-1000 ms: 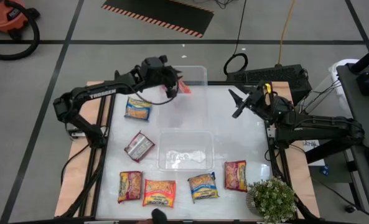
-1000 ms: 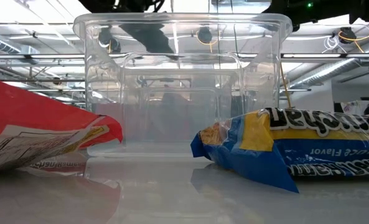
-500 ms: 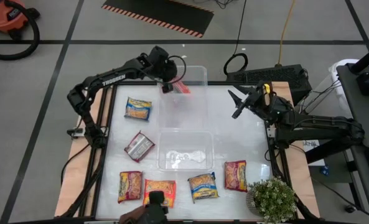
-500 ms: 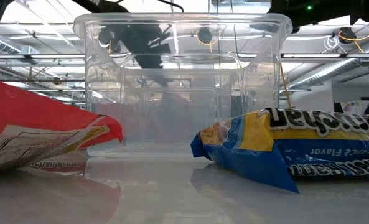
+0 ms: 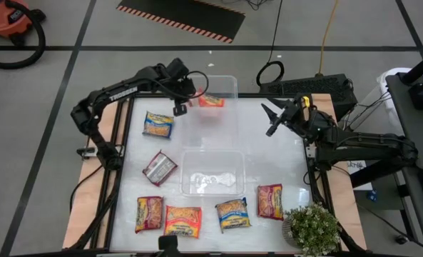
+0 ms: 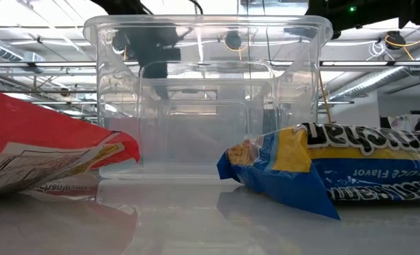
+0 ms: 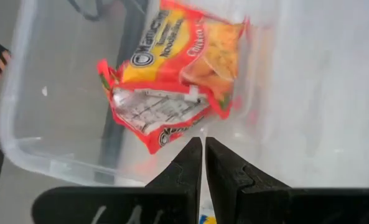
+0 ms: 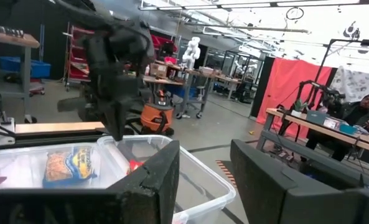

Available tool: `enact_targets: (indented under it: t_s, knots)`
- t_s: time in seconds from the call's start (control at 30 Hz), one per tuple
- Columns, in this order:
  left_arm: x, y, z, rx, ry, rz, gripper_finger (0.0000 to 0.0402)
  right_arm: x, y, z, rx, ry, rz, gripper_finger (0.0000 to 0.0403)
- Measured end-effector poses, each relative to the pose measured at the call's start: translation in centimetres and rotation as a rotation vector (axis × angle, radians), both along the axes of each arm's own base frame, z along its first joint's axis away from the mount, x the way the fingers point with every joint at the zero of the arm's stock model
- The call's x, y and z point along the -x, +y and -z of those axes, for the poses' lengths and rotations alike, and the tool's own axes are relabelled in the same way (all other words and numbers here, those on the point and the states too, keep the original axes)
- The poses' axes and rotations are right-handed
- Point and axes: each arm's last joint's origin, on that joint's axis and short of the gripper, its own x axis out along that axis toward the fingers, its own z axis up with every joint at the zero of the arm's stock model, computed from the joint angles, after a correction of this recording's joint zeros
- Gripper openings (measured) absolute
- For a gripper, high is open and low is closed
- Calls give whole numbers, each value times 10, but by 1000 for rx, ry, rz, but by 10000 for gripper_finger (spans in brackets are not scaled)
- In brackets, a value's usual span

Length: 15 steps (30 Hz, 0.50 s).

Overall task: Sort Maruchan noodles
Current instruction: Put the orange noodle pack into the top transparent bin

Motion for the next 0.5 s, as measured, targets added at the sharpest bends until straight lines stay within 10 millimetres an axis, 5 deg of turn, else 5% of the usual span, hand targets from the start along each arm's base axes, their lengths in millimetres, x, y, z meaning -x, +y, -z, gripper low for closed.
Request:
enact_targets:
  t_s: [0.3, 0.5]
  knots:
    - [21, -44, -53, -35, -141, -14, 26, 0, 1, 0, -12, -9, -8, 139]
    - [50, -72, -53, 16, -170, -71, 26, -1, 4, 3, -19, 24, -26, 139]
